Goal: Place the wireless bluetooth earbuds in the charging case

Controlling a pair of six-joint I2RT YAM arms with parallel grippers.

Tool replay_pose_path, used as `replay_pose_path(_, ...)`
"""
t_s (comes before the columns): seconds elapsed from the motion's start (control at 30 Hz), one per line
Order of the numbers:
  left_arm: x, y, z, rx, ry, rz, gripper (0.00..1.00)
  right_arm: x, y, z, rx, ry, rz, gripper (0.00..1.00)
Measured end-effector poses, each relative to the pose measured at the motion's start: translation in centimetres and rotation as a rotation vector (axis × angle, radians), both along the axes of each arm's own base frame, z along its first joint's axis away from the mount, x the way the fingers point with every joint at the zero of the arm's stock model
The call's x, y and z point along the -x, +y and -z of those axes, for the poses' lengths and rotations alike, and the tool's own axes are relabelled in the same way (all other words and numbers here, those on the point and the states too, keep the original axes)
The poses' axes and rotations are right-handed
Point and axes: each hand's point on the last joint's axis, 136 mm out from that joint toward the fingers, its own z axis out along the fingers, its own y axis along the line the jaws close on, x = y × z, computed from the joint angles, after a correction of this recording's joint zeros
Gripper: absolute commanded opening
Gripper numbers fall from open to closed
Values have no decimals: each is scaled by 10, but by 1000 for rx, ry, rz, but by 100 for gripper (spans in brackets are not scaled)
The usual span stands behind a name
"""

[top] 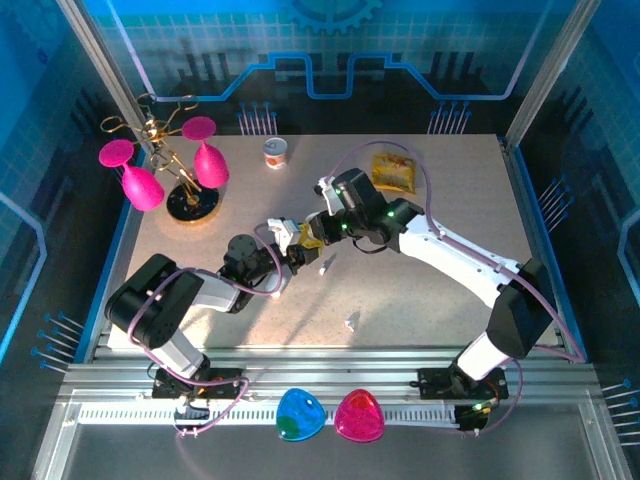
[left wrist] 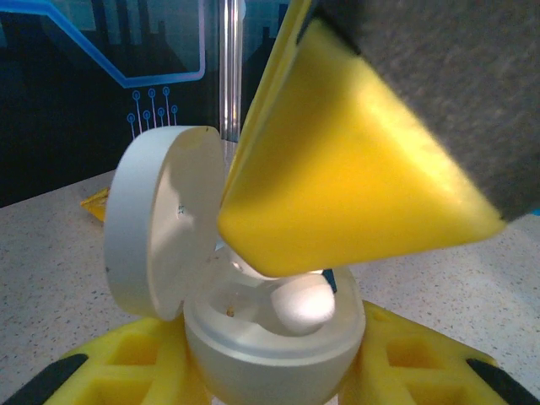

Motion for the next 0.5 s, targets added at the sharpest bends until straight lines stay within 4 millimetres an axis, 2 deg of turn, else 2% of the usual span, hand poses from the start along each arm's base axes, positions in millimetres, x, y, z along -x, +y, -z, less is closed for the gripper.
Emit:
replay_pose_path(0.27, 0, 0, 0, -1, 3, 0, 21, -3, 1, 5, 21, -4, -5, 14)
replay_pose_path(0.5, 0, 0, 1, -4, 9, -3, 22, 4, 8, 8, 23, 4, -51, 24)
